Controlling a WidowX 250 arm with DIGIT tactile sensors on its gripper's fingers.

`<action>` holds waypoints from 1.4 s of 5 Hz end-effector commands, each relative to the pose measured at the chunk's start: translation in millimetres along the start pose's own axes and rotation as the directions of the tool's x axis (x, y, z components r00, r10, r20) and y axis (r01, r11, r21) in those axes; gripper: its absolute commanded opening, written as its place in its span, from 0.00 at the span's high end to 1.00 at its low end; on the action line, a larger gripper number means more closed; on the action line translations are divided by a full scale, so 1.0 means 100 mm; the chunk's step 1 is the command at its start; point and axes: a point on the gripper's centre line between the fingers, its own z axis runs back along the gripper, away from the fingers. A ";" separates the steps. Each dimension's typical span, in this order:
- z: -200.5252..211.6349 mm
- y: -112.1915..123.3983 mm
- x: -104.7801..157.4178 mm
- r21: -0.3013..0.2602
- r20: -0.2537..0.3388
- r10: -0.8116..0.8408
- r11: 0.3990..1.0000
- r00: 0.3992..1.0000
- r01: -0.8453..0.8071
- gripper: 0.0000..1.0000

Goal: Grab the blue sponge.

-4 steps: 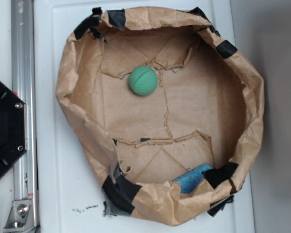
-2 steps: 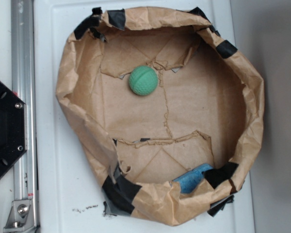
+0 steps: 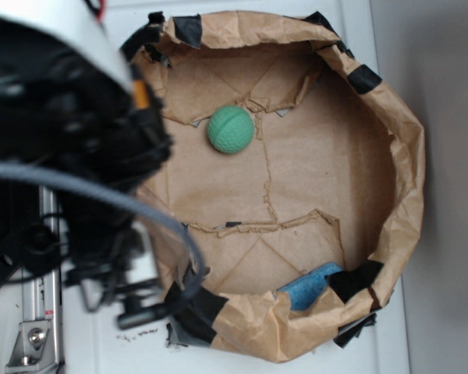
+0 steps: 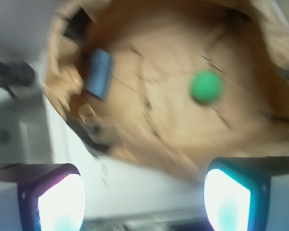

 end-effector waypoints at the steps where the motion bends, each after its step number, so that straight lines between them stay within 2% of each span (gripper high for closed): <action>1: -0.56 0.15 0.41 -0.138 -0.010 0.067 0.988 0.998 -0.067 0.00; 2: -0.76 0.06 0.49 -0.154 -0.051 0.067 0.985 0.996 -0.074 0.00; 3: -0.96 -0.15 0.60 -0.174 -0.076 0.031 0.984 0.997 -0.044 0.00; 4: -1.10 -0.26 0.66 -0.150 -0.078 0.012 0.988 0.997 -0.024 0.00; 6: -1.30 -0.46 0.83 -0.181 -0.068 -0.007 0.984 0.998 -0.005 0.00; 7: -1.41 -0.58 0.83 -0.208 -0.066 -0.043 0.978 0.997 0.028 0.00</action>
